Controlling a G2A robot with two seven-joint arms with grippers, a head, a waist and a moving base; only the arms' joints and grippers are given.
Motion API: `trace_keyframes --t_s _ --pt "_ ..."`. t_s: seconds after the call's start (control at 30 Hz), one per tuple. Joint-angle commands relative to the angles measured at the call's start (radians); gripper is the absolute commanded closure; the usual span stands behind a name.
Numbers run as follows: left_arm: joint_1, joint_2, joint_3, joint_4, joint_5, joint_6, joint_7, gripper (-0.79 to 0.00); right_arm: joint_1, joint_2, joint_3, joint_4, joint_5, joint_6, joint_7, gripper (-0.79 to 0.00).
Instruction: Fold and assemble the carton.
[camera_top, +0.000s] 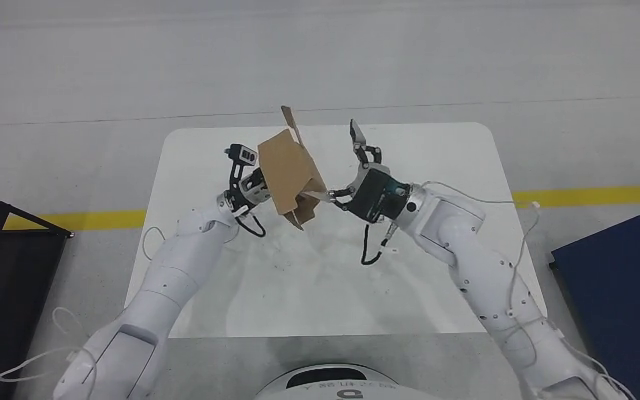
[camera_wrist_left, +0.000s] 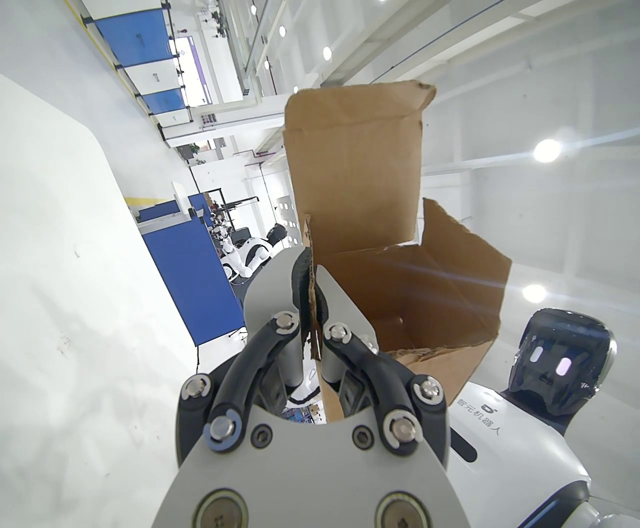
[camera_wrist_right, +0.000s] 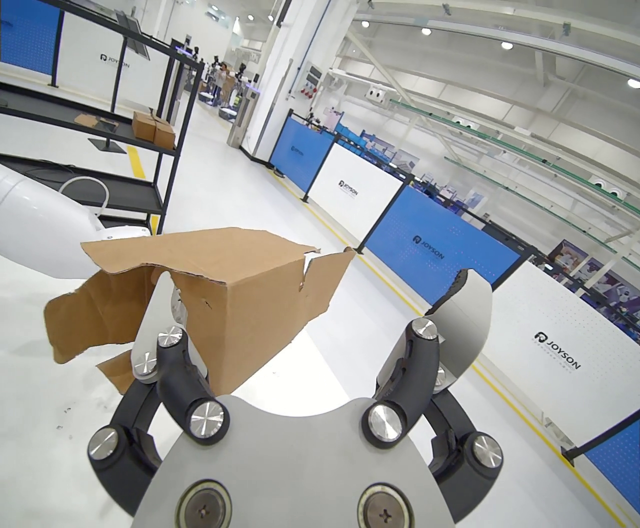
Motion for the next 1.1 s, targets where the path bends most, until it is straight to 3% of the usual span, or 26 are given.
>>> trace_keyframes --t_s 0.0,0.17,0.5,0.77,1.07 --pt "0.0 -0.002 -0.006 0.005 0.001 0.001 -0.001 0.0 -0.017 0.006 0.034 -0.008 0.015 -0.025 -0.055 -0.785" --pt "-0.001 -0.009 -0.009 0.015 0.011 0.0 0.0 0.0 -0.051 0.014 0.068 -0.019 0.007 -0.046 -0.143 -0.785" --pt "-0.003 -0.02 -0.008 0.02 0.062 -0.018 0.018 0.0 0.035 -0.003 -0.062 0.024 -0.097 -0.048 -0.048 -0.785" --pt "0.001 -0.024 -0.016 0.015 0.073 -0.016 0.016 0.0 0.065 -0.015 -0.113 0.036 -0.162 0.02 0.036 -0.785" --pt "0.005 -0.028 -0.024 0.013 0.075 0.001 -0.001 0.0 0.066 -0.023 -0.127 0.049 -0.201 0.107 0.026 -0.785"
